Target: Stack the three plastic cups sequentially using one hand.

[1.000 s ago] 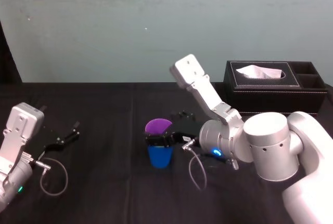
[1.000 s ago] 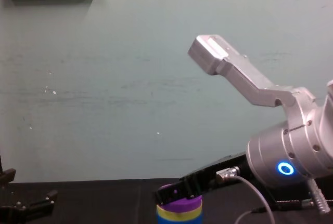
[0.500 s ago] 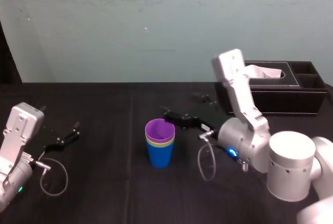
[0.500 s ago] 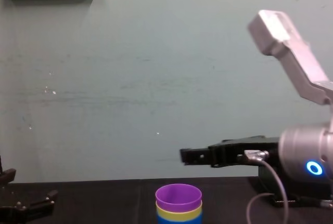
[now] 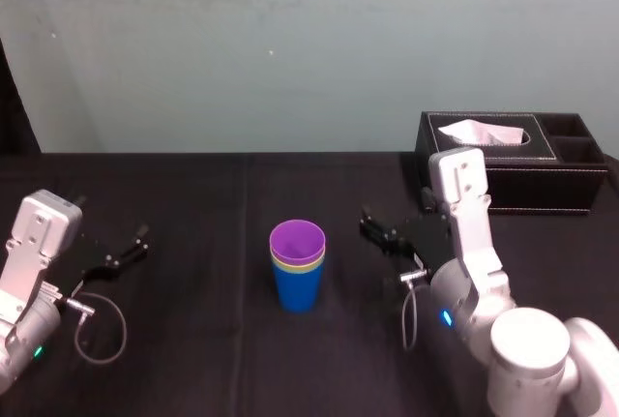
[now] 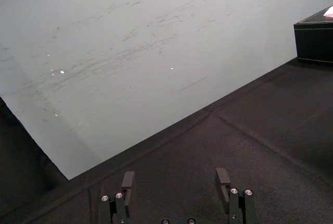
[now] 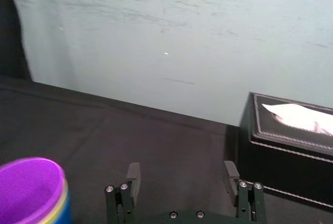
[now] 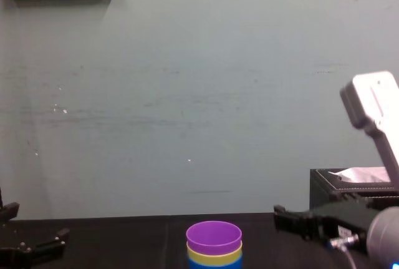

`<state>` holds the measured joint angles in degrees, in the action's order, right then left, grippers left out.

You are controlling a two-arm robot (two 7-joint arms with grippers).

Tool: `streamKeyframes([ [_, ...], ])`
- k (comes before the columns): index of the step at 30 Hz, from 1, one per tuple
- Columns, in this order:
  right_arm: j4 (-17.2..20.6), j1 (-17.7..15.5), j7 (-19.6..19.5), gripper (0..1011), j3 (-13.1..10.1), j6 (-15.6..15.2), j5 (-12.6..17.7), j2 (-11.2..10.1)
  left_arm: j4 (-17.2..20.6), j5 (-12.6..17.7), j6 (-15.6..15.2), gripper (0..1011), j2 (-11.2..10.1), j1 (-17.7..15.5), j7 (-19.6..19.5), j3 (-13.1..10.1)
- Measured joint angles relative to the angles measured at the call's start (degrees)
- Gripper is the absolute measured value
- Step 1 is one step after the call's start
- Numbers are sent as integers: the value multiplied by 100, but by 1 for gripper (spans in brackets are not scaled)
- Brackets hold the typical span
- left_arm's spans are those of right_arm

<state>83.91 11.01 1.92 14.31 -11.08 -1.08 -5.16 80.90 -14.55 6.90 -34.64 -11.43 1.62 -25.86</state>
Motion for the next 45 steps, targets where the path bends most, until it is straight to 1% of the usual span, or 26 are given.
streamKeyframes([
  [1, -151, -3, -105, 1004, -6, 144, -85, 44, 0, 0, 0, 1000, 0, 0, 0, 0],
  [4, -357, 0, -264, 1004, -16, 349, -205, 114, 0, 0, 0, 1000, 0, 0, 0, 0],
  [5, -482, 10, -364, 1004, -24, 462, -276, 162, 0, 0, 0, 1000, 0, 0, 0, 0],
  [8, -637, 33, -465, 1004, -49, 539, -368, 235, 0, 0, 0, 1000, 0, 0, 0, 0],
  [45, -591, 30, -435, 1004, -33, 532, -341, 207, 0, 0, 0, 1000, 0, 0, 0, 0],
])
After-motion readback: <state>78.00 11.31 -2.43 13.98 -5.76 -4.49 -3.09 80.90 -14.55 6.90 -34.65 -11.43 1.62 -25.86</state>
